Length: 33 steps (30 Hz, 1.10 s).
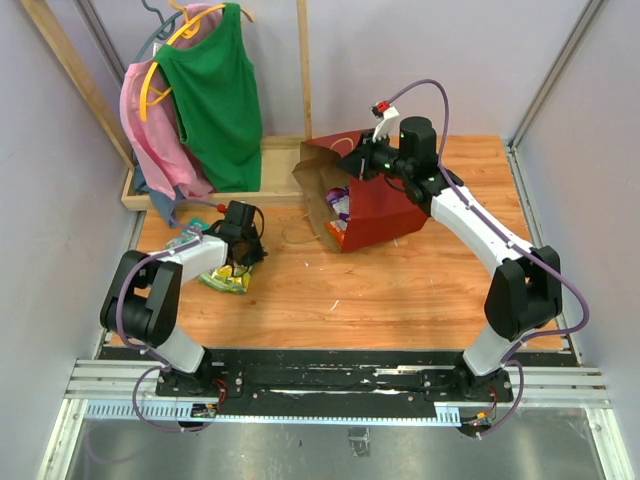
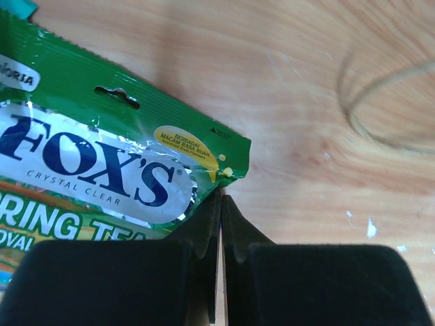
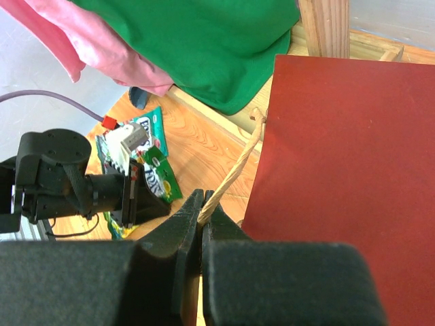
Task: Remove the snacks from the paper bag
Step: Pick up the snack from the paper bag.
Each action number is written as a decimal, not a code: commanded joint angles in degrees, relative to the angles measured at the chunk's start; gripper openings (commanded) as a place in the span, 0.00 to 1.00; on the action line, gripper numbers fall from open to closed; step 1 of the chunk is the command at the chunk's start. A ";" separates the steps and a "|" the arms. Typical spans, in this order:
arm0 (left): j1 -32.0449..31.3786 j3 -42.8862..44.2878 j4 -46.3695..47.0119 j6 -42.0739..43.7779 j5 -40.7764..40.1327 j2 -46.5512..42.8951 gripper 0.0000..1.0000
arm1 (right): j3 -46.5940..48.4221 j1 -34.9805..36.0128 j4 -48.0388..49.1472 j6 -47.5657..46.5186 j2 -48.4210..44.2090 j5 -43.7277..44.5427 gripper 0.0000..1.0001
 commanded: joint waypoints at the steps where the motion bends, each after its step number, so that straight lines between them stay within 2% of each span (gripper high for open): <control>1: 3.59 1.17 -1.15 1.54 -5.34 1.34 0.04 | 1.14 0.04 0.17 -0.71 -0.45 -1.04 0.01; 4: 3.61 4.75 -2.06 1.25 -5.56 0.57 0.08 | 1.52 0.16 0.16 -0.70 -0.07 -1.14 0.01; 6: 2.86 7.14 -0.30 0.80 -2.27 -1.16 0.17 | 1.83 0.20 0.17 -0.68 0.29 -1.22 0.01; 7: 1.91 8.51 0.93 0.68 -1.13 -2.00 0.25 | 2.05 0.31 0.15 -0.59 0.50 -1.33 0.01; 8: 0.58 10.09 1.91 0.38 -0.31 -2.41 0.38 | 2.13 0.34 0.01 -0.69 0.58 -1.42 0.01; 10: -1.81 13.75 4.18 -0.55 3.53 -1.54 0.57 | 2.21 0.44 -0.04 -0.67 0.62 -1.37 0.01; 13: -3.13 19.20 7.22 -3.24 11.71 3.47 0.70 | 2.04 0.40 -0.16 -0.80 0.47 -1.10 0.01; 20: -6.19 27.47 11.95 -8.58 19.53 14.91 0.79 | 1.79 0.43 -0.54 -1.46 -0.15 -0.29 0.01; 26: -7.33 35.29 11.22 -9.85 20.62 23.10 0.80 | 1.12 0.42 -0.39 -1.22 -0.47 -0.28 0.01; 33: -8.05 40.52 10.88 -11.42 21.44 29.77 0.81 | 0.71 0.37 -1.02 -2.17 -1.53 0.98 0.01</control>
